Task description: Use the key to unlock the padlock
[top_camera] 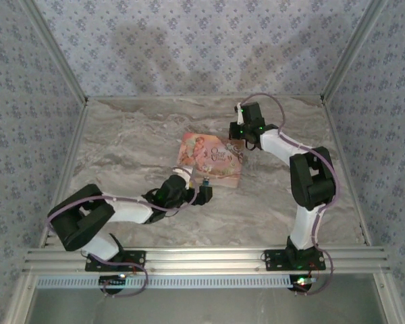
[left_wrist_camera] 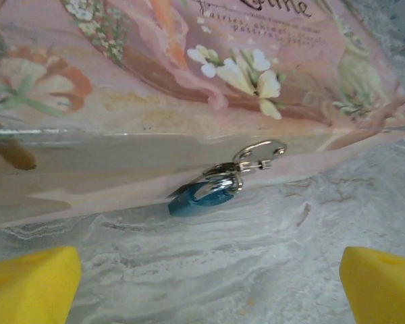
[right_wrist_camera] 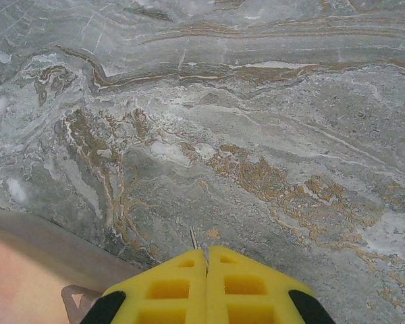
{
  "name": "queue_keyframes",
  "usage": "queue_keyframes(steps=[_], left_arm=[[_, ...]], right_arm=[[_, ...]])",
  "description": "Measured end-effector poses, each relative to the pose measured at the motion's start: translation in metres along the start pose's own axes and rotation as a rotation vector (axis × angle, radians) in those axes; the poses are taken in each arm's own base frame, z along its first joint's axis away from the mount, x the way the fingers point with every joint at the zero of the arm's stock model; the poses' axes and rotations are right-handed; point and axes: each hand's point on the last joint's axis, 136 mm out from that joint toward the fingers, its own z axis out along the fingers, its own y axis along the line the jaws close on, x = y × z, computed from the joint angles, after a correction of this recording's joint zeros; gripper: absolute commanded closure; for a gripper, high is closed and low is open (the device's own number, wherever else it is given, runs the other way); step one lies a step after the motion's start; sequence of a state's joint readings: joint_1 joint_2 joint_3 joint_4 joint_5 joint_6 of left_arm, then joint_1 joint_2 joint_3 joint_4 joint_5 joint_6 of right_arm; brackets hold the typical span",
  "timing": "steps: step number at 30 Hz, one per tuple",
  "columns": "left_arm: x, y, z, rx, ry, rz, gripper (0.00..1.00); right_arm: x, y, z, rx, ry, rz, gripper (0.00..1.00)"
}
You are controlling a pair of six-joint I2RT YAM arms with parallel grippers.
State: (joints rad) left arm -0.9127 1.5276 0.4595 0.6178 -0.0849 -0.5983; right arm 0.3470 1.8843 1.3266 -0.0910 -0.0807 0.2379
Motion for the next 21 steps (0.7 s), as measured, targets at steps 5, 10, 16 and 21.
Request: queue_keyframes(steps=[5,10,16,21], left_arm=[[0.011,-0.007,0.016,-0.006,0.003,0.073,0.02],[0.006,-0.016,0.034,0.007,-0.013,0.101,0.02],[0.005,-0.024,0.046,0.028,-0.017,0.127,0.07],[0.008,-0.035,0.050,0.090,-0.008,0.147,0.09]], right_arm=[[0.004,0.000,0.004,0.001,0.010,-0.005,1.00],[0.013,-0.001,0.009,0.003,0.032,-0.005,1.00],[0.014,-0.001,0.013,0.004,0.010,-0.009,1.00],[0.013,0.004,0.016,-0.008,-0.021,-0.018,1.00]])
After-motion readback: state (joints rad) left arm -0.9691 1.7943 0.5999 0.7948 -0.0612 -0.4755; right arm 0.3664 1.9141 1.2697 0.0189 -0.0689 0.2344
